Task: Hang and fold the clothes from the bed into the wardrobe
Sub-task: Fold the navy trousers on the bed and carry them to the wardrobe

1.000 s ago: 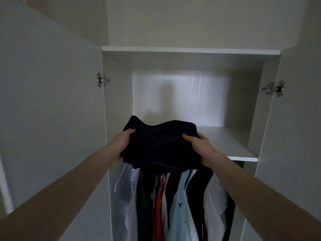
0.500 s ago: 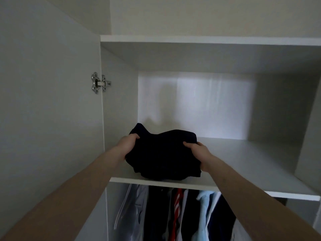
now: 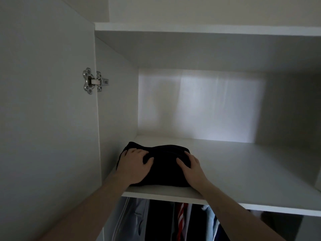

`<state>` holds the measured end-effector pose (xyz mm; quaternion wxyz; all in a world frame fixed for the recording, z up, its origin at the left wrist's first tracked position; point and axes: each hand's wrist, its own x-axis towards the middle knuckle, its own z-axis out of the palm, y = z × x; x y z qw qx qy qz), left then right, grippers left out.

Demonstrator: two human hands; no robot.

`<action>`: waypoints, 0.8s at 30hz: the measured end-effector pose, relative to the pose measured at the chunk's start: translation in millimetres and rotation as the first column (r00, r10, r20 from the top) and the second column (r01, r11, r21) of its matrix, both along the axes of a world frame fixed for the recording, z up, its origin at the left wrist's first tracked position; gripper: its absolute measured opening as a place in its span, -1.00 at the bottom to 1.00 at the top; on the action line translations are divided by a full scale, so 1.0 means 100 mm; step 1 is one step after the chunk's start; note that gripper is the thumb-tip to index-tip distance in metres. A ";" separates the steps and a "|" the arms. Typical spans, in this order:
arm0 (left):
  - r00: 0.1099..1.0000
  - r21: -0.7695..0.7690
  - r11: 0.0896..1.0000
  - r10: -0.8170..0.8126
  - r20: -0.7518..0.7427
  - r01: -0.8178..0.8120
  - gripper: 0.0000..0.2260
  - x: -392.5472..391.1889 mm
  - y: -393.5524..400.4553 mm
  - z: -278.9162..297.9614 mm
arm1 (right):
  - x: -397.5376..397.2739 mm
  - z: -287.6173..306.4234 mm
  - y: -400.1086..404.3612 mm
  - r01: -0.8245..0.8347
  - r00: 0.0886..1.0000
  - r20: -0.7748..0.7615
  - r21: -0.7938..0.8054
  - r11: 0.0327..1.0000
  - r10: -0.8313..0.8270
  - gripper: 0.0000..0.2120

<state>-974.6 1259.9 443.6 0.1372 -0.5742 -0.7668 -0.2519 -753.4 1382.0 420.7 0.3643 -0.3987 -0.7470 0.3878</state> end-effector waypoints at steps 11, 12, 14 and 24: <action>0.992 -0.021 0.992 0.121 -0.023 -0.121 -0.25 0.15 -0.19 -0.16 | 0.09 -0.01 -0.27 -0.004 0.995 0.101 0.011 1.000 0.003 -0.28; 0.992 -0.008 0.993 0.121 -0.024 -0.122 -0.24 0.19 -0.24 -0.17 | 0.11 -0.02 -0.31 -0.008 0.994 0.112 0.015 1.000 0.006 -0.30; 0.995 0.019 0.995 0.101 0.013 -0.101 -0.24 0.33 -0.35 -0.18 | 0.21 -0.03 -0.45 -0.005 0.990 0.143 0.029 1.000 0.001 -0.34; 0.985 0.066 0.995 -0.085 0.153 0.076 -0.40 1.28 -1.54 -0.32 | 1.30 -0.02 -1.78 -0.128 0.981 0.162 0.147 0.981 0.103 -0.49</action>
